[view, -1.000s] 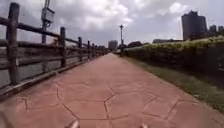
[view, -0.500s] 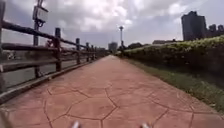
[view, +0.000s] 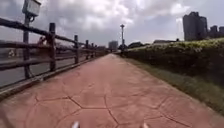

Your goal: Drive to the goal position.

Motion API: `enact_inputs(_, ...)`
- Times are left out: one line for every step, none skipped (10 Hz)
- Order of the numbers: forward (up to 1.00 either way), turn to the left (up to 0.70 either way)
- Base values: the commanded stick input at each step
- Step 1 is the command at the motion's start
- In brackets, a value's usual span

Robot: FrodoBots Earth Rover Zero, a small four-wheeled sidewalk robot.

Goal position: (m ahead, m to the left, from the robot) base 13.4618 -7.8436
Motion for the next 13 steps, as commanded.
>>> enact_inputs(0.69, 0.00)
enact_inputs(0.69, 0.00)
enact_inputs(0.69, 0.00)
enact_inputs(0.69, 0.00)
enact_inputs(0.69, 0.00)
enact_inputs(0.69, 0.00)
enact_inputs(0.69, 0.00)
enact_inputs(0.69, 0.00)
enact_inputs(0.69, 0.00)
enact_inputs(0.69, 0.00)
enact_inputs(0.69, 0.00)
enact_inputs(0.69, 0.00)
enact_inputs(0.69, 0.00)
